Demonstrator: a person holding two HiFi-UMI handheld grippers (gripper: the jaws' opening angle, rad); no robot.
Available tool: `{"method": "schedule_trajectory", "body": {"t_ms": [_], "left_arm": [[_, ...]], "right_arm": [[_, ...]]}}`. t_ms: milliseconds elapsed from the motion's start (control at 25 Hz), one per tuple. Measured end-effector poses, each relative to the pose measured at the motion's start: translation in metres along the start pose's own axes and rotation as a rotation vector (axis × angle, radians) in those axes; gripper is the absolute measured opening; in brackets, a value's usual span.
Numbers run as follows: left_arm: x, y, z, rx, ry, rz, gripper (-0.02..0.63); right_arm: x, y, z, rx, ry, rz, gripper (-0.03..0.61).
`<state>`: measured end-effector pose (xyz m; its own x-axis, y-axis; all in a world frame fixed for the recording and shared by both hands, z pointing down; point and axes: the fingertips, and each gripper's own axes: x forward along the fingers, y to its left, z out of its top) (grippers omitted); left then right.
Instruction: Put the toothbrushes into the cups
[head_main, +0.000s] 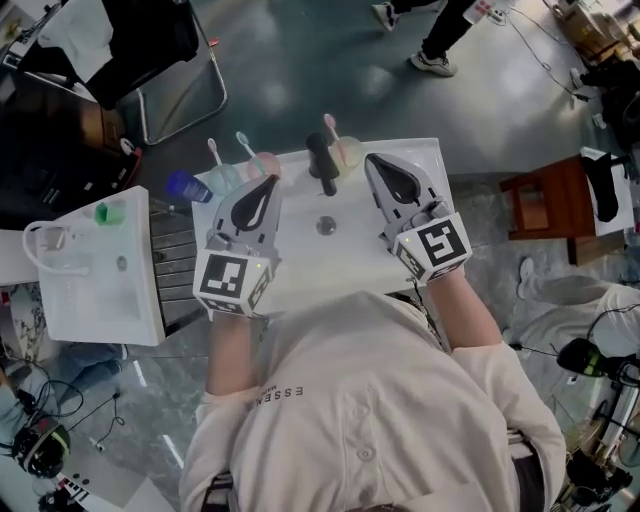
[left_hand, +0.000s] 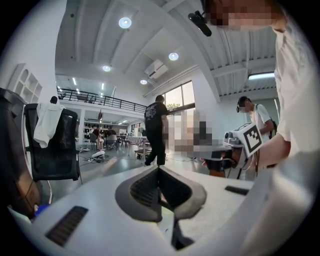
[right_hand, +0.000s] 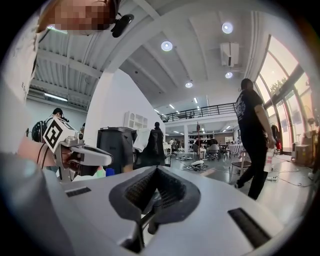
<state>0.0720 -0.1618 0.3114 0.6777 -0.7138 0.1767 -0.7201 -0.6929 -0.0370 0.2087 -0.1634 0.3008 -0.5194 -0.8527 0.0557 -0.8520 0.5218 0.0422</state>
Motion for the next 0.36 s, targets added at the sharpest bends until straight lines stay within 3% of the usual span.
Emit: {"method": "schedule_trajectory", "body": {"t_ms": [360], "left_arm": [[0.0043, -0.0033, -0.0041, -0.001, 0.011, -0.020, 0.001]], "right_arm": [[0.0007, 0.0016, 0.0026, -0.007, -0.008, 0.008, 0.014]]}}
